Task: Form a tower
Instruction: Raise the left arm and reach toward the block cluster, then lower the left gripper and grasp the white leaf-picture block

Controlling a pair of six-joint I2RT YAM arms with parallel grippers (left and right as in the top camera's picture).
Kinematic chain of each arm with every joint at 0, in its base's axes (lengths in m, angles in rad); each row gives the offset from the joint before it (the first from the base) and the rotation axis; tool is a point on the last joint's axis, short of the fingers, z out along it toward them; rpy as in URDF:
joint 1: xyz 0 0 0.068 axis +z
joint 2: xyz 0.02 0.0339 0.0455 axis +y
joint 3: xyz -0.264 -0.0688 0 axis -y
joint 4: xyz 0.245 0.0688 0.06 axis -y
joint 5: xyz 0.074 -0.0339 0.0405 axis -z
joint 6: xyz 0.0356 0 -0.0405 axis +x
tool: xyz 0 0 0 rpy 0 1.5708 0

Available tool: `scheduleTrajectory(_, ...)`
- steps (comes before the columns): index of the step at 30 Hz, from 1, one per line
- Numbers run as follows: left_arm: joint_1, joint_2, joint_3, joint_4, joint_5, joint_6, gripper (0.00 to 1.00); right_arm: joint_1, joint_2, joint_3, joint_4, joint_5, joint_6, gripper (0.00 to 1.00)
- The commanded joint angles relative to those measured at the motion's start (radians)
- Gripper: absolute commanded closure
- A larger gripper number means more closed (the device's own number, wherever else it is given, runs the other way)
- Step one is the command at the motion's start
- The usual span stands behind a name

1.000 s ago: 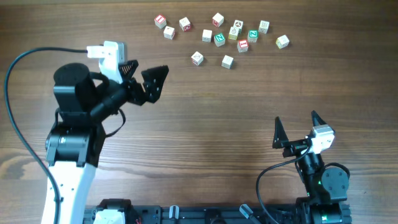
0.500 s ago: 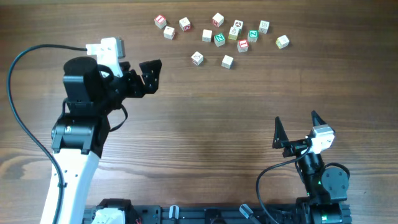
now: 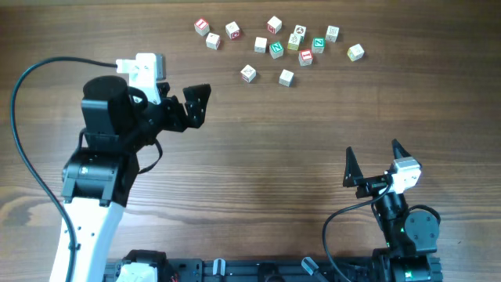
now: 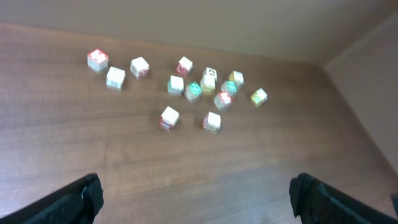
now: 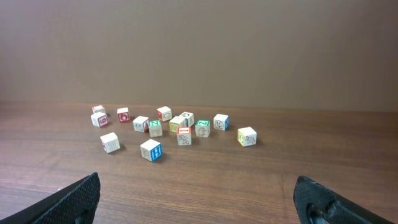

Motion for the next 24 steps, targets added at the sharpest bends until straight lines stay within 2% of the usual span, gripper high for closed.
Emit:
scheduleTrajectory(1, -0.031, 0.016, 0.182, -0.066, -0.009, 0.07, 0.0, 0.002, -0.008, 0.0, 0.004, -0.013, -0.012, 0.0)
scheduleTrajectory(6, -0.119, 0.18, 0.323, -0.087, -0.009, 0.074, 0.0, 0.002, -0.008, 0.0, 0.004, -0.013, -0.013, 0.0)
scheduleTrajectory(11, -0.222, 0.484, 0.492, -0.069, -0.011, 0.115, 0.0, 0.002, -0.008, 0.0, 0.004, -0.013, -0.013, 0.0)
scheduleTrajectory(14, -0.249, 0.643, 0.526, -0.011, -0.13, 0.132, 0.0, 0.002, -0.008, 0.0, 0.004, -0.013, -0.013, 0.0)
scheduleTrajectory(15, -0.251, 0.676, 0.526, -0.003, -0.14, 0.16, 0.0, 0.002, -0.008, 0.0, 0.004, -0.013, -0.013, 0.0)
scheduleTrajectory(18, -0.251, 0.824, 0.526, 0.003, -0.172, 0.277, 0.12, 0.002, -0.008, 0.0, 0.004, -0.013, -0.013, 0.0)
scheduleTrajectory(22, -0.249, 0.966, 0.526, 0.03, -0.212, 0.453, 0.18, 0.002, -0.008, 0.0, 0.004, -0.013, -0.012, 0.0)
scheduleTrajectory(24, -0.248, 1.008, 0.526, 0.068, -0.215, 0.486, 0.18, 0.002, -0.008, 0.0, 0.004, -0.013, -0.013, 0.0)
